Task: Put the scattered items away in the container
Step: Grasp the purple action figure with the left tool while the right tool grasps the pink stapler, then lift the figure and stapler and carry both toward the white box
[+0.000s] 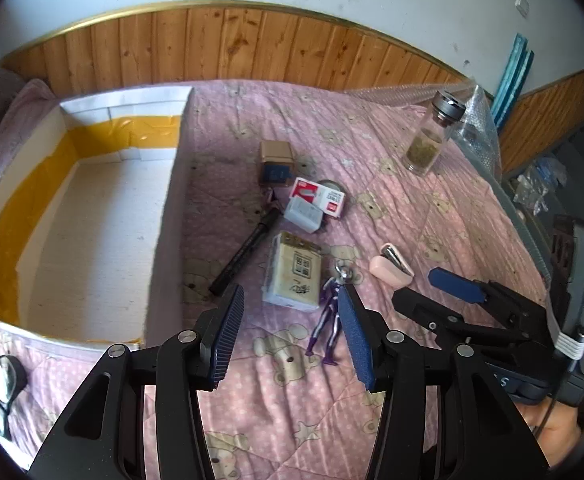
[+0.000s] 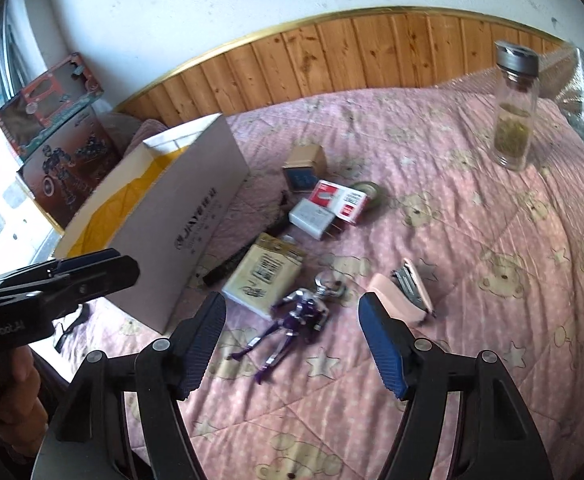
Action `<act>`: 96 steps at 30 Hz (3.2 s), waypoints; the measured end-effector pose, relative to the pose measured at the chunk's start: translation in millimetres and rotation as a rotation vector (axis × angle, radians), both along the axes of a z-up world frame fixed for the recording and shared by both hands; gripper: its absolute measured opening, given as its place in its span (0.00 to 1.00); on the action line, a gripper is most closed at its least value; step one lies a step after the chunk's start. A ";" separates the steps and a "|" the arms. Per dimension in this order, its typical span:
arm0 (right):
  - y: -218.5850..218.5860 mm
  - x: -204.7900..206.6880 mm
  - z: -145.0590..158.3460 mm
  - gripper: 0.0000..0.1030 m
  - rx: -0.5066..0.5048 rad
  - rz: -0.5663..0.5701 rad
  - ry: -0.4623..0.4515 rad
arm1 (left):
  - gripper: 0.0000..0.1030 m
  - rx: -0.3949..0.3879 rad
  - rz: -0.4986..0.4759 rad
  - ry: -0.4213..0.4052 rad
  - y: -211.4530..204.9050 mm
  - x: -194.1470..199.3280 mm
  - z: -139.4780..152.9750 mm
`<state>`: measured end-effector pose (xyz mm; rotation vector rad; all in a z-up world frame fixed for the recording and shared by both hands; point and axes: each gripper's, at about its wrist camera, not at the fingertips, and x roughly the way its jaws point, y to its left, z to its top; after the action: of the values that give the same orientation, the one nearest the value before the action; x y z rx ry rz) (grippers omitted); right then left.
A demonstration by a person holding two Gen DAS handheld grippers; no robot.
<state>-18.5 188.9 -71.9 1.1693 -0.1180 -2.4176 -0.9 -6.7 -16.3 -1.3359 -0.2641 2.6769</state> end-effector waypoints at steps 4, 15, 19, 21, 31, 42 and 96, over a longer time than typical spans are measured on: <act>10.6 -8.8 -14.0 0.68 0.053 -0.029 -0.030 | 0.50 0.026 -0.037 -0.027 7.4 -6.8 -9.2; 38.2 -46.1 -46.3 0.58 0.092 -0.080 -0.097 | 0.50 0.079 -0.126 -0.157 39.6 -21.0 -69.8; 45.2 -60.9 -54.3 0.51 0.055 -0.091 -0.117 | 0.50 0.086 -0.132 -0.172 46.3 -30.4 -86.5; 46.7 -64.3 -60.9 0.46 0.048 -0.089 -0.139 | 0.50 0.098 -0.145 -0.176 48.8 -35.0 -92.4; 85.5 -73.6 -72.8 0.36 -0.045 -0.230 -0.192 | 0.48 0.074 -0.203 -0.151 69.0 -47.8 -107.6; 46.2 -70.9 -79.6 0.46 0.053 -0.086 -0.165 | 0.44 -0.029 -0.207 -0.095 82.7 -51.8 -117.6; -13.8 -22.4 36.4 0.40 -0.101 0.043 -0.012 | 0.16 0.064 0.046 0.039 2.1 -31.3 1.8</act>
<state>-40.9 175.1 -35.6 1.1296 -0.2138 -2.3395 -32.2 -4.5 -14.5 -1.2738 -0.3780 2.7040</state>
